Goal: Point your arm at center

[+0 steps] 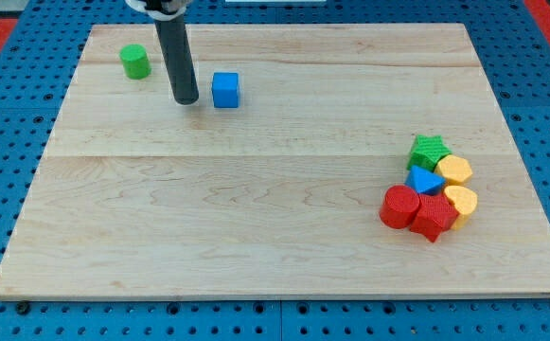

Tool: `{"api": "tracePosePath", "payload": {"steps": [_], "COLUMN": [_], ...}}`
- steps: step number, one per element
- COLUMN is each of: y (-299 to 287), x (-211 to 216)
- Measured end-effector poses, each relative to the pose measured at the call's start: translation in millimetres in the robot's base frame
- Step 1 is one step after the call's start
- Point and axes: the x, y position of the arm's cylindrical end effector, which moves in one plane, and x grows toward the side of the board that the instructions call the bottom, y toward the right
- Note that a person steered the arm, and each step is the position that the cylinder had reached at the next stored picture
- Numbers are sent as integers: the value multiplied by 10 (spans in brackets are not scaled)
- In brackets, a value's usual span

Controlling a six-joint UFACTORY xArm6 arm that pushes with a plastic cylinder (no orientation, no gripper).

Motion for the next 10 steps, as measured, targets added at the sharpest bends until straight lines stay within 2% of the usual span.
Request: {"api": "tracePosePath", "payload": {"steps": [1,6,8,10], "y": [56,-45,-526,-563], "x": [176,274,757,847]}}
